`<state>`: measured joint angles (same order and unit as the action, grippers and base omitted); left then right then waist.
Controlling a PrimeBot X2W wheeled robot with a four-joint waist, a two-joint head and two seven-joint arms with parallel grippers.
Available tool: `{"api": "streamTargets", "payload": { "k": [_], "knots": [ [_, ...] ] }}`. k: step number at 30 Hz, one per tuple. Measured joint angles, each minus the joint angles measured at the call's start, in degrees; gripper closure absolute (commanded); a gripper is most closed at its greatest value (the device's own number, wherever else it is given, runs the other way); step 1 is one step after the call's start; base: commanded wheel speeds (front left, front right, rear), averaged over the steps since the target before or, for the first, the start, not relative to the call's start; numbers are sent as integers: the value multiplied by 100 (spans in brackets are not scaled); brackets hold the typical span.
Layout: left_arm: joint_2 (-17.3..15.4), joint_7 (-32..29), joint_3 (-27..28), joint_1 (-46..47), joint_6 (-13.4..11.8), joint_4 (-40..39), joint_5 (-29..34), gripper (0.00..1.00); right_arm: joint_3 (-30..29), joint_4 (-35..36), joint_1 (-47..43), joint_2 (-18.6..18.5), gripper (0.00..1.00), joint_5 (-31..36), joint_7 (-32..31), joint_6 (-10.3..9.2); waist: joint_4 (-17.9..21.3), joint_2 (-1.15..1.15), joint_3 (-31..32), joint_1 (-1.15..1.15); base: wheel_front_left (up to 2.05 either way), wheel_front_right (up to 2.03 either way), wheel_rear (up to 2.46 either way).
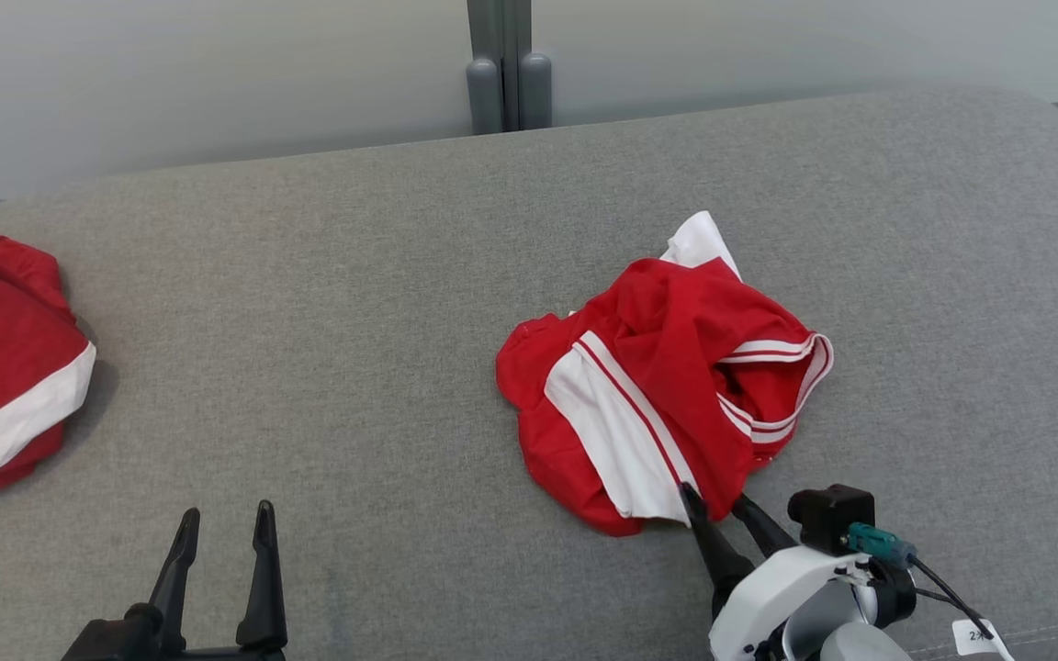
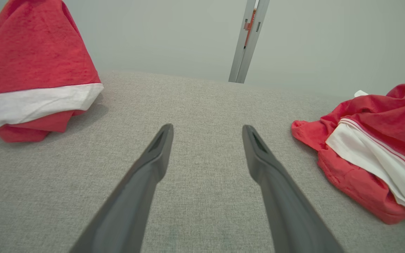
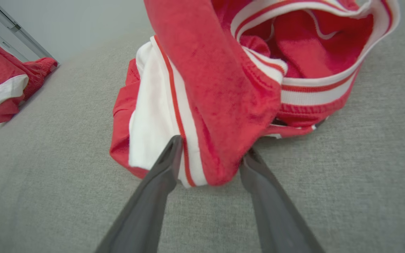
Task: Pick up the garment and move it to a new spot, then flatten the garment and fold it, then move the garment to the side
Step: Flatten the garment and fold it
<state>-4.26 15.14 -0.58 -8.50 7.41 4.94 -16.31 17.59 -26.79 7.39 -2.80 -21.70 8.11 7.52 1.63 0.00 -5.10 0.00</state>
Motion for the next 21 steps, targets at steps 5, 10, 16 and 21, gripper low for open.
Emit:
{"api": "streamTargets", "payload": {
  "k": [5, 10, 16, 21],
  "knots": [
    [-3, 0, -18, -2, 0, 36, 0, 0, 30, -26, 127, -1, 100, -115, 130, 0, -39, 0, 53, 0, 0, 0, 0],
    [3, 0, -23, -33, 0, 62, -1, 0, -64, 343, 135, -3, 100, 76, -60, 0, -67, 0, 155, 0, 0, 0, 0],
    [35, 0, -47, -74, 0, 62, -2, 0, -69, 1429, 375, -3, 100, 33, -535, -1, -72, 0, 264, 0, 0, 0, 0],
    [82, 0, -178, -51, 0, 69, -5, 0, -46, 2135, 1082, -8, 100, -151, -1106, -1, -143, 0, 318, 0, 0, 0, 0]
  ]
}}
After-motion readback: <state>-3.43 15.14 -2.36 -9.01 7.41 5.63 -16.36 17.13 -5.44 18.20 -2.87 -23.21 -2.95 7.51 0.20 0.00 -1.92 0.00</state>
